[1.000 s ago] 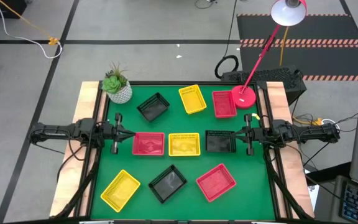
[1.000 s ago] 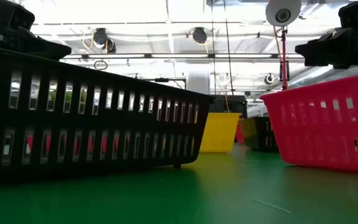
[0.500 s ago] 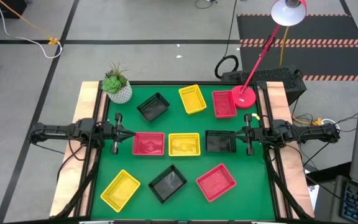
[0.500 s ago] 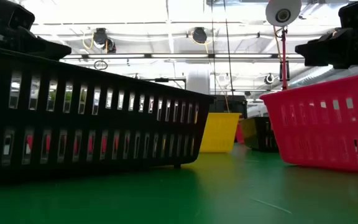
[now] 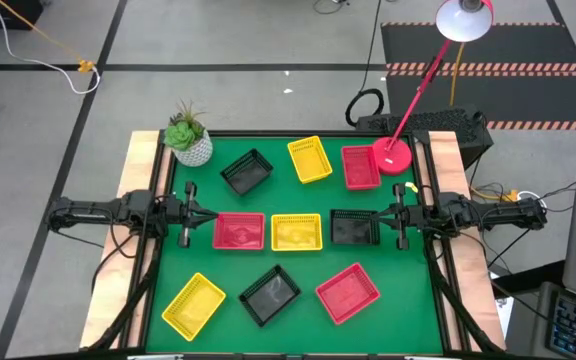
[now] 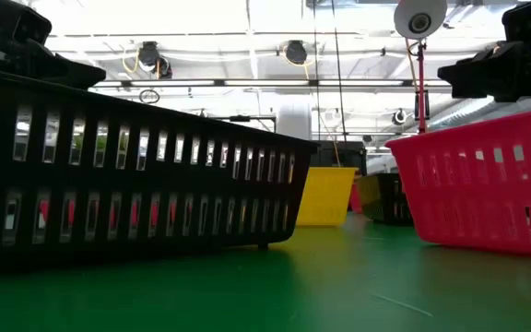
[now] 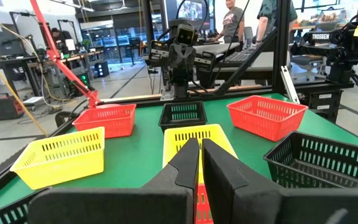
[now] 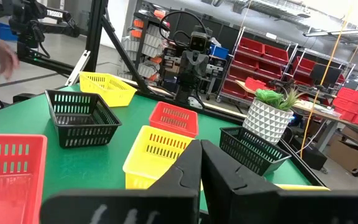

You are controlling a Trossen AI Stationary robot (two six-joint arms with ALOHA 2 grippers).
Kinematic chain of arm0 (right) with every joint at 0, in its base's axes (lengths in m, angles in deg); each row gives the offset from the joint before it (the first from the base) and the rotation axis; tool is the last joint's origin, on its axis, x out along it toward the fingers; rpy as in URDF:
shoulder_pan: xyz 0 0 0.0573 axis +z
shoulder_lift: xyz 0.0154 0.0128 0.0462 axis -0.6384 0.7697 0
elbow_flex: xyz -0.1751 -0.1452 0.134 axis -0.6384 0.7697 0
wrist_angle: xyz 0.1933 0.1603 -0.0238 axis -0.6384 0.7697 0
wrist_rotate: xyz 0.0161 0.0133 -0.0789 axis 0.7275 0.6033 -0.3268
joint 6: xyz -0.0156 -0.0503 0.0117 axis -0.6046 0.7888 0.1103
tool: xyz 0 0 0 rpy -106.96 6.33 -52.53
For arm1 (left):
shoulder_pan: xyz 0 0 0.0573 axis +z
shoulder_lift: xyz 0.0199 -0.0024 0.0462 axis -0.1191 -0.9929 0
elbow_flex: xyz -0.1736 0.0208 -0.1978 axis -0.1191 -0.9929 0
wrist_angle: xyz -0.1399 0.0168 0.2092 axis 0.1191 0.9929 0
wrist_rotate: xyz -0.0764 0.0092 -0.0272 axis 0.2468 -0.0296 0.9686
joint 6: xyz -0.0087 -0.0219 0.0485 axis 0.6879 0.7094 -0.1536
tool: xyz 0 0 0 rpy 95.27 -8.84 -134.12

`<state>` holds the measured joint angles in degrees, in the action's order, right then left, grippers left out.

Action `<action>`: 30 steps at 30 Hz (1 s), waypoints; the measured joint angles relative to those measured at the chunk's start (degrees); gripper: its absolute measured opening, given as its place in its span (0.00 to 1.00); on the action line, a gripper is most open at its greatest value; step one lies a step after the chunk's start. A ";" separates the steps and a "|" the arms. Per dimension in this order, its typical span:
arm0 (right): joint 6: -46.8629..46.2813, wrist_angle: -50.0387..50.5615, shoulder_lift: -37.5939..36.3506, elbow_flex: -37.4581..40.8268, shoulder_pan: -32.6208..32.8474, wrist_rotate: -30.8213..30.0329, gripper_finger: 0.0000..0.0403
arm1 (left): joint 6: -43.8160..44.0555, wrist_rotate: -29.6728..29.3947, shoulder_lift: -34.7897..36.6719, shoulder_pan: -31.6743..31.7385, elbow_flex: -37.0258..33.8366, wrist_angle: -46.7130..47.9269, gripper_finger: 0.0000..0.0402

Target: Stack baskets by color

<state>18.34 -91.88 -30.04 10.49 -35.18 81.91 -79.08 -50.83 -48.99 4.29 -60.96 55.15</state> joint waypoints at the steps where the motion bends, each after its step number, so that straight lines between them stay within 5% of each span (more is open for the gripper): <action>1: 0.01 0.00 -0.01 0.00 0.00 -0.01 0.00 | 0.00 0.00 -0.01 0.00 0.01 0.00 0.06; 30: 0.00 0.00 -0.01 -0.02 -0.01 -0.02 0.00 | 5.45 -0.02 -0.01 0.01 0.93 -10.16 0.06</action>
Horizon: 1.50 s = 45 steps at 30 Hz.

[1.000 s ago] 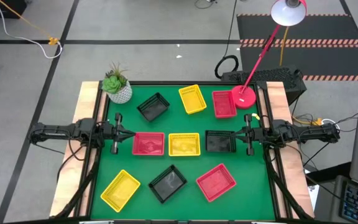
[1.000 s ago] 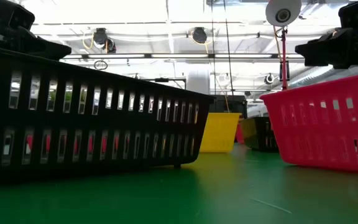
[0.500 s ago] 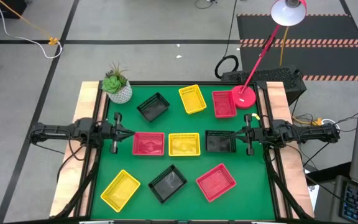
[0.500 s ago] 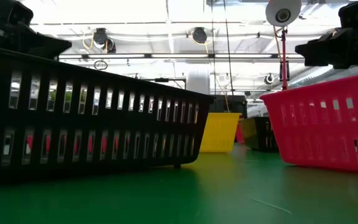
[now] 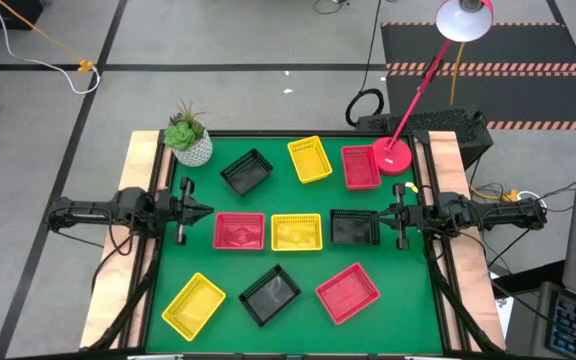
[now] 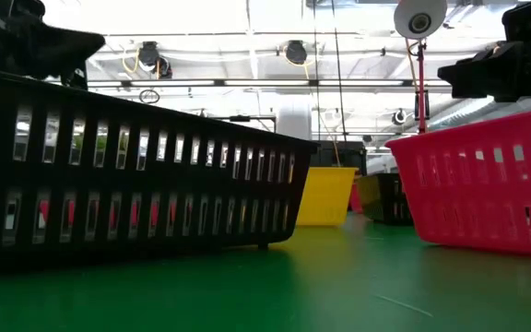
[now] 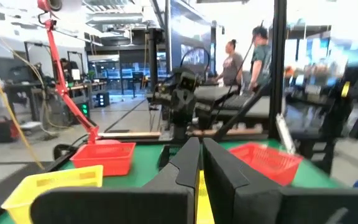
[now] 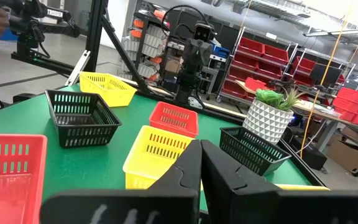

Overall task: Stack baskets by color
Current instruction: Stack the left yellow bin on top of the yellow bin

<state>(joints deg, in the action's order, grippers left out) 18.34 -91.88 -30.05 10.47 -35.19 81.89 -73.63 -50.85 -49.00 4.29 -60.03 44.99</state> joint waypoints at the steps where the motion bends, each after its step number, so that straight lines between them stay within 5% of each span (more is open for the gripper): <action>1: 0.00 0.02 -0.01 0.00 -0.01 0.02 0.00 | 1.42 -0.19 -0.09 -0.01 0.67 -0.02 0.05; 7: 0.00 0.00 0.01 0.01 0.01 0.00 0.00 | 4.31 0.47 -3.99 -0.70 10.05 4.23 0.01; 30: 0.02 -0.01 0.00 0.00 0.01 0.02 0.00 | -1.05 0.49 -38.56 -1.40 69.27 39.86 0.01; 45: -1.00 -0.22 0.00 0.00 0.01 0.01 0.00 | -6.78 0.46 -45.92 -1.40 73.31 44.70 0.01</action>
<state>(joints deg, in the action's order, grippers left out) 17.34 -92.10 -30.04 10.47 -35.18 81.90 -80.41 -50.39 -94.92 2.90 13.29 89.68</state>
